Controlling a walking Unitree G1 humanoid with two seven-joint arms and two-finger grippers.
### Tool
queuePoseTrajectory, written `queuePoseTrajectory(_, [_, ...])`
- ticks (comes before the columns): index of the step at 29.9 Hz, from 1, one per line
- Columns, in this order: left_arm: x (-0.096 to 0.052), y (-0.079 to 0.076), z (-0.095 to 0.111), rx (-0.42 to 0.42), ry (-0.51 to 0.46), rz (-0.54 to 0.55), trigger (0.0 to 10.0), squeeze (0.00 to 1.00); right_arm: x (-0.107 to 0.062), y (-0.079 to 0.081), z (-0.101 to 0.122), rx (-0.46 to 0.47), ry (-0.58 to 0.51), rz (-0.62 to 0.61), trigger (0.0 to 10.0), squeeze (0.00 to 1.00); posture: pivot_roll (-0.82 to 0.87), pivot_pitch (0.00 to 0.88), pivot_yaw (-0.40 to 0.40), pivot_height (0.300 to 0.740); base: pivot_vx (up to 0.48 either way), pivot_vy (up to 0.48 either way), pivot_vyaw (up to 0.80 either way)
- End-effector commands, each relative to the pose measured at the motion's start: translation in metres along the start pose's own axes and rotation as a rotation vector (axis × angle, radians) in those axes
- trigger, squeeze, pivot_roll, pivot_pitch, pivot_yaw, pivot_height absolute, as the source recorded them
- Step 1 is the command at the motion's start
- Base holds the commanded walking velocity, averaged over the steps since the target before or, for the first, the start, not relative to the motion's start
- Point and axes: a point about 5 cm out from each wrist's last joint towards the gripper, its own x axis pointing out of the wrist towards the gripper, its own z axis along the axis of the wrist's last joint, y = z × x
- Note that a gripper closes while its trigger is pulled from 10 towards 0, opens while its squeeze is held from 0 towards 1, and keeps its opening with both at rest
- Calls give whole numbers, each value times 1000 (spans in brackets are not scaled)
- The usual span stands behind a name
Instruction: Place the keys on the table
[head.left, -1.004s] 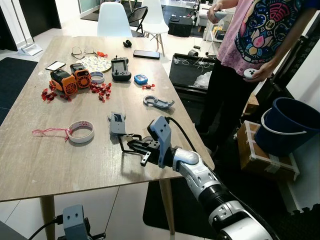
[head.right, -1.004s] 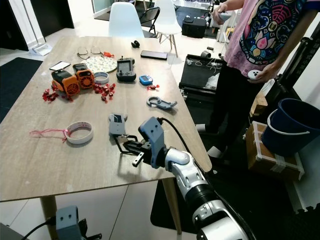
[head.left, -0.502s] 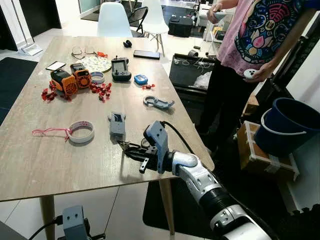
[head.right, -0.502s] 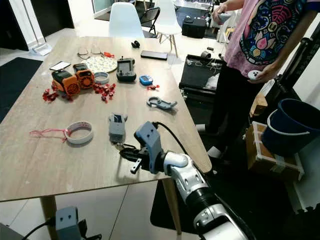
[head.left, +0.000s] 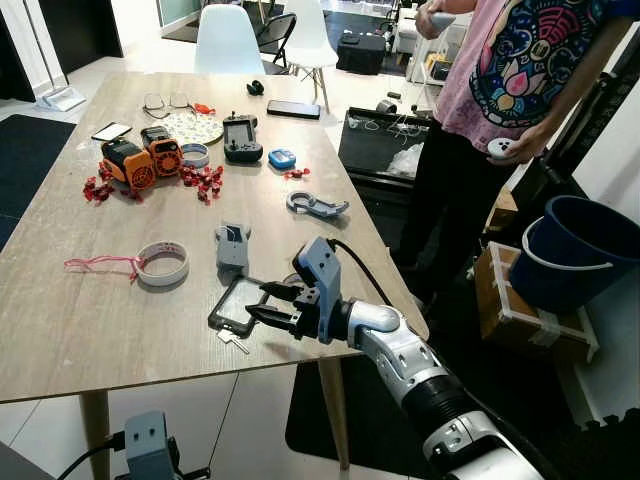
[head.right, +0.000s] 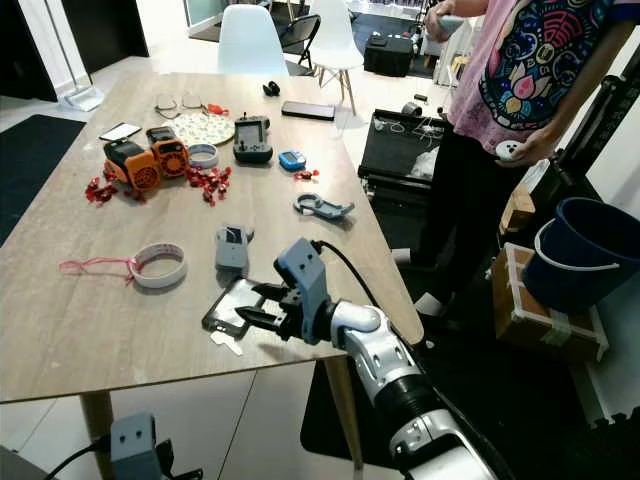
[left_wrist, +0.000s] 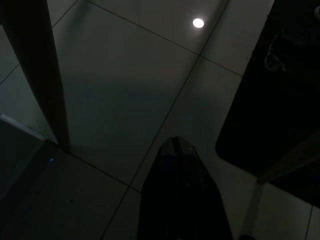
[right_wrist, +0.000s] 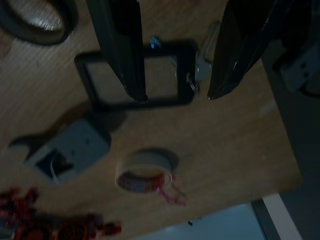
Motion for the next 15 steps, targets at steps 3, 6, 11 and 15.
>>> queuePoseTrajectory(3, [-4, 0, -8, -13, 28, 6, 10000, 0, 0, 2, 21, 23, -76, 38, 10000, 0, 64, 53, -86, 740, 0, 0, 0])
queuePoseTrajectory(6, [-4, 0, -8, -11, 28, 6, 10000, 0, 1, 0, 35, 37, -153, 19, 10000, 0, 64, 53, -86, 740, 0, 0, 0])
queuePoseTrajectory(11, [-5, 1, -9, -3, 31, 4, 10000, 0, -49, -72, 61, 88, -385, -566, 10000, 0, 64, 50, -88, 740, 0, 0, 0])
queuePoseTrajectory(15, [-6, 1, -10, 4, 34, 1, 10000, 0, -97, -105, 54, 127, -430, -899, 10000, 0, 63, 47, -87, 740, 0, 0, 0])
